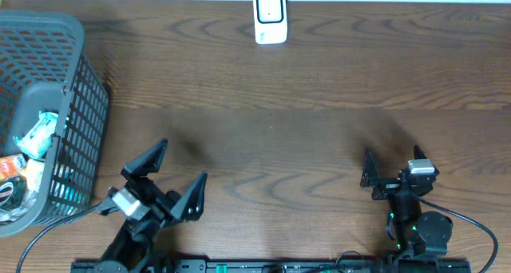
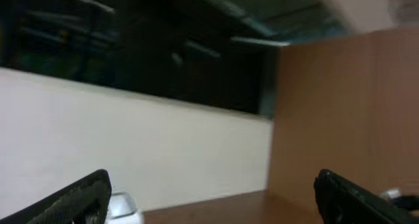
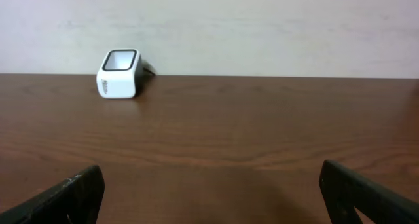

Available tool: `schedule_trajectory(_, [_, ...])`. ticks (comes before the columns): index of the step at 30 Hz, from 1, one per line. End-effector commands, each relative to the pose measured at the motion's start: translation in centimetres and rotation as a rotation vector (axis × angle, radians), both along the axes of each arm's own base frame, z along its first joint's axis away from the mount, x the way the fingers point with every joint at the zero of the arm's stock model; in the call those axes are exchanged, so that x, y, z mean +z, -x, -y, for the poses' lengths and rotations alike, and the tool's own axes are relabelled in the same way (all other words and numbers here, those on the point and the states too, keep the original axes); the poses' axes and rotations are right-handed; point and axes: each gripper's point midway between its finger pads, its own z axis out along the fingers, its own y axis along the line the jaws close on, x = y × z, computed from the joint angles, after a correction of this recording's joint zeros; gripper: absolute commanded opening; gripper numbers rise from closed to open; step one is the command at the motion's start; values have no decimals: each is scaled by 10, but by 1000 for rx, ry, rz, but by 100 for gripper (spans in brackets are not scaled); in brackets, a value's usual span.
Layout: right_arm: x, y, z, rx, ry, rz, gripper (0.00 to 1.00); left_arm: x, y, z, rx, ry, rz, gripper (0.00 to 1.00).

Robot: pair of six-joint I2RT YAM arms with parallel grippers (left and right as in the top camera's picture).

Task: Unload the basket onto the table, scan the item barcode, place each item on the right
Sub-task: 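Reach the left gripper into the grey basket and grasp the snack bag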

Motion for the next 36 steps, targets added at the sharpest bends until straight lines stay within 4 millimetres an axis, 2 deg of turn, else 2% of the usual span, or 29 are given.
schedule_trajectory(1, [0,0,-1,0,7,0,99,44,27,7,-105,52,38,98])
schedule_trajectory(4, [0,0,-1,0,7,0,99,86,37,5,-97,61,49,97])
schedule_trajectory(7, [0,0,-1,0,7,0,99,118,29,4,-65,34,5,97])
schedule_trajectory(9, [0,0,-1,0,7,0,99,137,9,5,-10,-51,-62,98])
schedule_trajectory(12, [0,0,-1,0,7,0,99,142,-32,-3,104,-185,-214,98])
schedule_trajectory(14, [-1,0,-1,0,7,0,99,135,-70,-28,246,-227,-426,98])
schedule_trajectory(16, [0,0,-1,0,7,0,99,129,-99,-57,377,-350,-576,98])
schedule_trajectory(17, [0,0,-1,0,7,0,99,129,-106,-69,424,-373,-628,98])
schedule_trajectory(20, [0,0,-1,0,7,0,99,133,-128,-124,599,-368,-815,98])
schedule_trajectory(22, [0,0,-1,0,7,0,99,139,-135,-159,684,-331,-885,98])
schedule_trajectory(25, [0,0,-1,0,7,0,99,146,-141,-205,790,-267,-929,98])
schedule_trajectory(26, [0,0,-1,0,7,0,99,142,-141,-218,818,-236,-952,98])
schedule_trajectory(29, [0,0,-1,0,7,0,99,116,-129,-228,837,-230,-1076,97])
schedule_trajectory(32, [0,0,-1,0,7,0,99,102,-119,-259,979,-227,-1149,97])
schedule_trajectory(33, [0,0,-1,0,7,0,99,96,-113,-274,1055,-162,-1193,98])
schedule_trajectory(34, [0,0,-1,0,7,0,99,84,-94,-302,1232,31,-1281,98])
schedule_trajectory(36, [0,0,-1,0,7,0,99,57,-61,-335,1451,330,-1402,98])
